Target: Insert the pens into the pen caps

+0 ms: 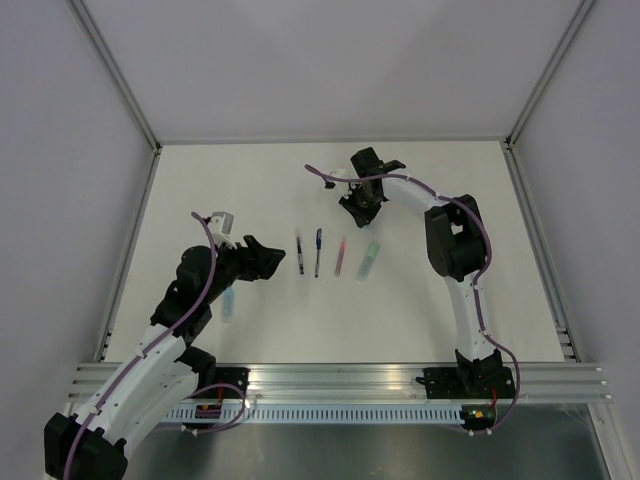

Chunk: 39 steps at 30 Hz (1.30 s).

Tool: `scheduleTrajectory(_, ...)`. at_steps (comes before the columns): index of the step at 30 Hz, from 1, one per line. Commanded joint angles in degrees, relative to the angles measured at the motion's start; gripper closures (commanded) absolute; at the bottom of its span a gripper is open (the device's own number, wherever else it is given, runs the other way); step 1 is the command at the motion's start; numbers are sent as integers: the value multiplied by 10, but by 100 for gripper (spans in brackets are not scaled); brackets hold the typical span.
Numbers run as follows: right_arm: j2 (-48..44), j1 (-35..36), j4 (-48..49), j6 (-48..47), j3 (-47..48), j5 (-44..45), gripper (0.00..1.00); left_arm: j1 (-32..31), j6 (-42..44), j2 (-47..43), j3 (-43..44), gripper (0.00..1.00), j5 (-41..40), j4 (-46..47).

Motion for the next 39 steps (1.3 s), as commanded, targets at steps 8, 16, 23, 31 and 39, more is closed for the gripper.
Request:
scheduleTrajectory(8, -37, 4, 33, 115, -46, 110, 100, 0, 13, 70, 74, 18, -73, -85)
scheduleTrajectory(16, -157, 3, 80, 323, -98, 251, 100, 5, 28, 294, 285, 17, -194, -363)
scheduleTrajectory(23, -308, 2, 135, 398, -209, 279, 100, 46, 43, 430, 333, 18, -223, -498)
scheduleTrajectory(31, -360, 1, 143, 429, -232, 215, 100, 60, 14, 469, 316, 18, -236, -551)
scheduleTrajectory(39, -404, 1, 159, 430, -256, 195, 100, 68, 9, 509, 300, 24, -218, -538)
